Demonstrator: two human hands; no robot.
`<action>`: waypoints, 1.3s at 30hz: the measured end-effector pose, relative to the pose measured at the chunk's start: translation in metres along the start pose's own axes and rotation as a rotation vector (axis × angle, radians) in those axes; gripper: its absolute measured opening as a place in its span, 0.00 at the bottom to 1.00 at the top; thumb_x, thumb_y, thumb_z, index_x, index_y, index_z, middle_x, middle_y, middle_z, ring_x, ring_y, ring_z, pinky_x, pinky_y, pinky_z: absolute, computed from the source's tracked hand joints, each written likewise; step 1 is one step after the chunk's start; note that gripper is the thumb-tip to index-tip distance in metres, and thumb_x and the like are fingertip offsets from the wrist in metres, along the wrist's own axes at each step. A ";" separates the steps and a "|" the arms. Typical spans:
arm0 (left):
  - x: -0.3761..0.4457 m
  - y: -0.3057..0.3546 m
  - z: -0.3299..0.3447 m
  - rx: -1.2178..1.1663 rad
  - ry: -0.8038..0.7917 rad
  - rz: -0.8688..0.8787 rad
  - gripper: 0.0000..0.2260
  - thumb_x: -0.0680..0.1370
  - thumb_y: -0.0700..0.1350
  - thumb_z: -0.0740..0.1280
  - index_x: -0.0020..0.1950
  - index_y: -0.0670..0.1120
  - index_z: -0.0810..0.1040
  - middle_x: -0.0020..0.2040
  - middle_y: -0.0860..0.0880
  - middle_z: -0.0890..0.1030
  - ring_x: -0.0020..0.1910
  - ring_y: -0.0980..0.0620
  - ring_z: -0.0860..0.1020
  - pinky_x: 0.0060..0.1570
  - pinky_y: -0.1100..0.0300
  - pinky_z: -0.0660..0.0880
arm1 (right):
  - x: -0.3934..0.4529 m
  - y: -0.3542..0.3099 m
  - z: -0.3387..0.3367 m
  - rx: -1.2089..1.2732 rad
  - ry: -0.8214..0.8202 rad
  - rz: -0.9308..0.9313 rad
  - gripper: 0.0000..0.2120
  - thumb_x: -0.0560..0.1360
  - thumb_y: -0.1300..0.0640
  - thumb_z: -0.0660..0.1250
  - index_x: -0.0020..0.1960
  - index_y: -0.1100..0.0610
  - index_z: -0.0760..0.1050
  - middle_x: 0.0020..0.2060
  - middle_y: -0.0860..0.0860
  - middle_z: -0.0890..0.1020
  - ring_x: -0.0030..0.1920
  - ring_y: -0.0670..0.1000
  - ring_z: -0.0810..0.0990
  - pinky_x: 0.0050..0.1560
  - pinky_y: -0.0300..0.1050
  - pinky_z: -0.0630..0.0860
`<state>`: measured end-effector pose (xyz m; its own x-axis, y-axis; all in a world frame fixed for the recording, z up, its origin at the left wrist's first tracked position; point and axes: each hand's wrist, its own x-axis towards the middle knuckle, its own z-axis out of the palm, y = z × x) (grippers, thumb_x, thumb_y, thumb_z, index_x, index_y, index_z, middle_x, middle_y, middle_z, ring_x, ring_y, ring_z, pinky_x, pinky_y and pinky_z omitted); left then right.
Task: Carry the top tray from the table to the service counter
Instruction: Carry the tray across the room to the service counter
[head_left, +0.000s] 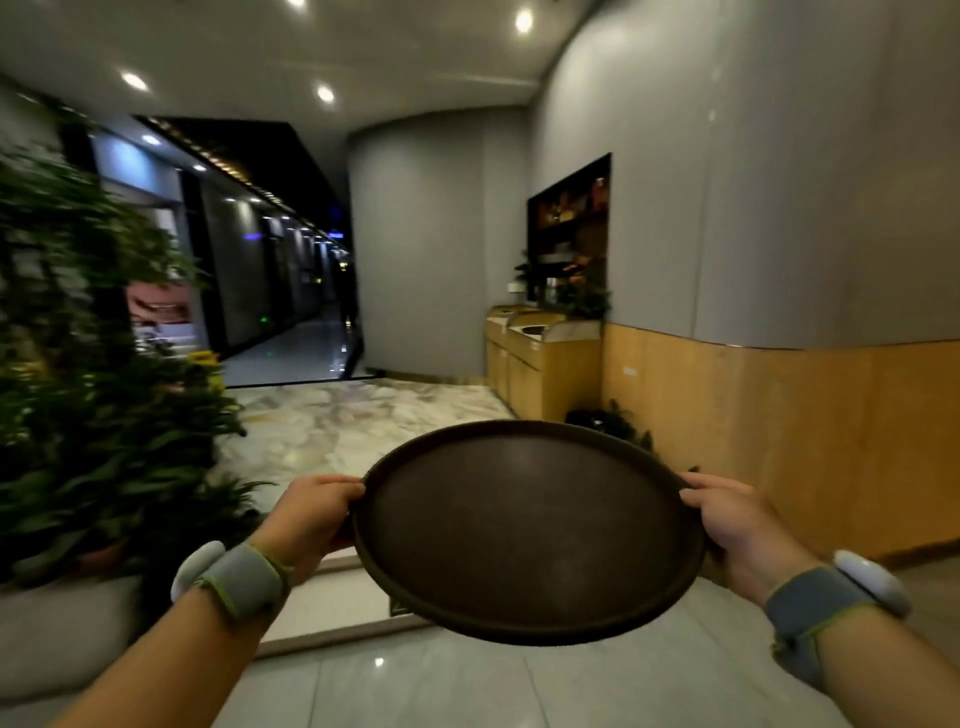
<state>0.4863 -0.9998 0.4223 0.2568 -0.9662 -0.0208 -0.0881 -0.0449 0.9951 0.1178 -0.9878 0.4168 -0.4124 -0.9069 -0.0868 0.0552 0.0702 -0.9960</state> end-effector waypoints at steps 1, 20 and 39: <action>0.002 -0.001 -0.009 -0.006 0.023 -0.002 0.12 0.77 0.34 0.59 0.51 0.33 0.82 0.46 0.31 0.82 0.38 0.41 0.79 0.30 0.56 0.78 | 0.003 0.001 0.012 0.003 -0.022 -0.003 0.19 0.80 0.66 0.58 0.70 0.60 0.72 0.57 0.61 0.80 0.52 0.61 0.81 0.41 0.50 0.79; 0.160 -0.016 -0.121 -0.002 0.141 -0.042 0.11 0.78 0.35 0.60 0.51 0.36 0.82 0.50 0.31 0.83 0.37 0.42 0.80 0.29 0.56 0.79 | 0.093 0.025 0.223 0.030 -0.102 0.005 0.20 0.79 0.67 0.58 0.70 0.61 0.71 0.57 0.60 0.79 0.49 0.59 0.79 0.41 0.49 0.77; 0.563 -0.021 -0.019 -0.055 0.199 -0.089 0.11 0.79 0.37 0.60 0.53 0.37 0.81 0.50 0.36 0.82 0.41 0.41 0.78 0.34 0.54 0.76 | 0.469 -0.010 0.404 -0.016 -0.127 -0.058 0.18 0.80 0.65 0.58 0.69 0.59 0.73 0.59 0.58 0.79 0.50 0.57 0.78 0.42 0.48 0.75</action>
<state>0.6510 -1.5380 0.3917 0.4465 -0.8898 -0.0947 -0.0050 -0.1083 0.9941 0.2911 -1.5821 0.3946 -0.2958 -0.9549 -0.0264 0.0191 0.0217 -0.9996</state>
